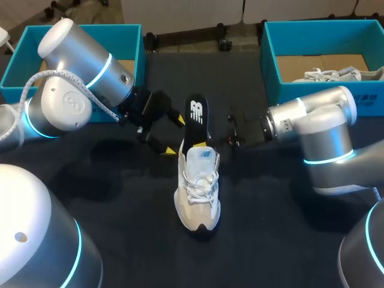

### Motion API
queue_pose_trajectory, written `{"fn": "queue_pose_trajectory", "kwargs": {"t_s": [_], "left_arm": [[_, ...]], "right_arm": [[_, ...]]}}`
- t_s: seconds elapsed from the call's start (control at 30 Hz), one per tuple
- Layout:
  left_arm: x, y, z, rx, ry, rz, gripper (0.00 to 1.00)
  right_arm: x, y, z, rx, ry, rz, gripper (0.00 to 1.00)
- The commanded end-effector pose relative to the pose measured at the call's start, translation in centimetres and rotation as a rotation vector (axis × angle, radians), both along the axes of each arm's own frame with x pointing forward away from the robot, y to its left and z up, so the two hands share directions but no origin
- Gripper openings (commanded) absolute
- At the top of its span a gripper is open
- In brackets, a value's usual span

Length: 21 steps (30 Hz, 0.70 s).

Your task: Take the shoe out of the shoebox, open the shoe tongue, remove and reinsert the insole, then place the shoe into the shoebox

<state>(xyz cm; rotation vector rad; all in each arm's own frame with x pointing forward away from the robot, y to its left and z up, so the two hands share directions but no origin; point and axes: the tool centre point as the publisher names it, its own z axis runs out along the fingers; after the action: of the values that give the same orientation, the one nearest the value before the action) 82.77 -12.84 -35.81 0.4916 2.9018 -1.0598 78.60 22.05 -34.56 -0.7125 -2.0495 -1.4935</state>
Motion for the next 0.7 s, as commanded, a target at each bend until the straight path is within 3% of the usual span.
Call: {"fn": "queue_pose_trajectory", "kwargs": {"t_s": [0.03,0.4,0.47,0.53,0.7], "left_arm": [[-0.1,0.0,0.0,0.004,-0.002,0.001,1.00],[-0.1,0.0,0.0,0.004,-0.002,0.001,1.00],[-0.1,0.0,0.0,0.004,-0.002,0.001,1.00],[-0.1,0.0,0.0,0.004,-0.002,0.001,1.00],[-0.1,0.0,0.0,0.004,-0.002,0.001,1.00]], "right_arm": [[0.4,0.1,0.7,-0.008,-0.011,0.000,0.27],[1.7,0.6,1.7,-0.010,-0.052,0.004,0.26],[2.0,0.8,1.7,-0.013,-0.054,0.014,0.20],[2.1,0.8,1.5,-0.021,-0.050,0.023,0.02],[1.8,0.5,1.0,-0.027,-0.033,0.030,0.00]]}}
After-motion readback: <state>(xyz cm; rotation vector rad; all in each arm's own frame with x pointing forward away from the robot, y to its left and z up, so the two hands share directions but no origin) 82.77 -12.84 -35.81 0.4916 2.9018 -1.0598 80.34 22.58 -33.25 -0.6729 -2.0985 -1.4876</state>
